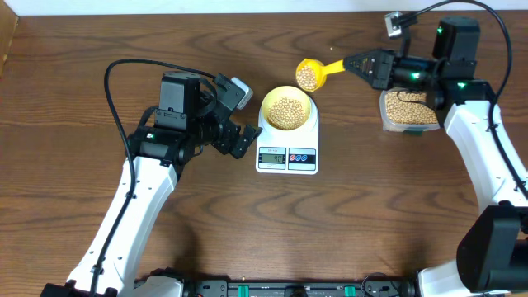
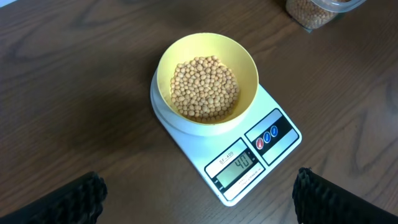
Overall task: Scoop item into bowl and weigh 50g on scale
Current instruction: 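Lift the filled scoop and carry it left over the yellow bowl, then tilt the scoop slightly to trickle soybeans into the bowl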
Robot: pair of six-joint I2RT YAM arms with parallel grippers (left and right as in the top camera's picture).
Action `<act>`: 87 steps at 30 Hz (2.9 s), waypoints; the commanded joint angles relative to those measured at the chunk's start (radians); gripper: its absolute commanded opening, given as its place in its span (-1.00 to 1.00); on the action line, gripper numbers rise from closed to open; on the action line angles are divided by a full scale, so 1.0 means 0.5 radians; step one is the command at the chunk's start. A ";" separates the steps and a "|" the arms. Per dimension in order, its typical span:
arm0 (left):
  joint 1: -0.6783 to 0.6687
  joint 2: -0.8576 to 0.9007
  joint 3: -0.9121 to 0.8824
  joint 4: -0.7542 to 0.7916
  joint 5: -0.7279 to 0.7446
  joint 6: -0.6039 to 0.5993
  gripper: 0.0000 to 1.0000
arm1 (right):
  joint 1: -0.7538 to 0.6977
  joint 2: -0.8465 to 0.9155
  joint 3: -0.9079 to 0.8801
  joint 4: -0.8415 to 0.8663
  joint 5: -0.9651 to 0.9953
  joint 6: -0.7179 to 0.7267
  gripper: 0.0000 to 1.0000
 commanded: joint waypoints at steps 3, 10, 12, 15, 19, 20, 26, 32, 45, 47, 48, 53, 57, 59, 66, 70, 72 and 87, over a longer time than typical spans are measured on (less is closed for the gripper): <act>-0.002 -0.029 0.012 0.002 0.019 0.034 0.95 | 0.048 0.005 0.002 0.007 -0.011 -0.164 -0.97; -0.002 -0.028 0.012 0.002 0.019 0.034 0.95 | 0.094 0.005 0.002 0.005 0.118 -0.273 -0.97; -0.002 -0.029 0.012 0.002 0.019 0.034 0.95 | 0.113 0.005 0.002 0.004 0.169 -0.333 -0.97; -0.002 -0.028 0.012 0.002 0.019 0.034 0.95 | 0.139 0.005 0.002 0.006 0.176 -0.395 -0.97; -0.002 -0.029 0.012 0.002 0.020 0.034 0.95 | 0.163 0.005 0.002 0.005 0.192 -0.461 -0.98; -0.002 -0.028 0.012 0.002 0.019 0.034 0.95 | 0.167 0.005 0.002 0.005 0.196 -0.485 -0.98; -0.002 -0.028 0.012 0.002 0.019 0.034 0.95 | 0.175 0.005 0.002 0.005 0.197 -0.626 -0.98; -0.002 -0.029 0.012 0.002 0.019 0.034 0.95 | 0.175 0.005 0.002 0.004 0.197 -0.740 -0.98; -0.002 -0.028 0.012 0.002 0.020 0.034 0.95 | 0.179 0.005 0.002 0.005 0.197 -0.935 -0.98; -0.002 -0.028 0.012 0.002 0.019 0.034 0.95 | 0.179 0.005 0.002 0.005 0.197 -0.947 -0.98; -0.002 -0.029 0.012 0.002 0.019 0.034 0.95 | 0.179 0.005 0.002 0.005 0.197 -0.947 -0.98; -0.002 -0.029 0.012 0.002 0.019 0.034 0.95 | 0.179 0.005 0.002 0.005 0.196 -0.947 -0.98; -0.002 -0.028 0.012 0.002 0.019 0.034 0.95 | 0.179 0.005 0.002 0.005 0.197 -0.946 -0.98; -0.002 -0.028 0.012 0.002 0.019 0.034 0.95 | 0.179 0.005 0.002 0.005 0.197 -0.947 -0.98; -0.002 -0.028 0.012 0.002 0.020 0.034 0.95 | 0.179 0.005 0.002 0.005 0.197 -0.947 -0.98; -0.002 -0.029 0.012 0.002 0.019 0.034 0.95 | 0.179 0.005 0.002 0.006 0.198 -0.980 -0.98; -0.002 -0.028 0.012 0.002 0.019 0.034 0.95 | 0.179 0.005 0.002 0.005 0.197 -0.982 -0.98; -0.002 -0.029 0.012 0.002 0.019 0.034 0.95 | 0.179 0.005 0.002 -0.036 0.196 -0.981 -0.98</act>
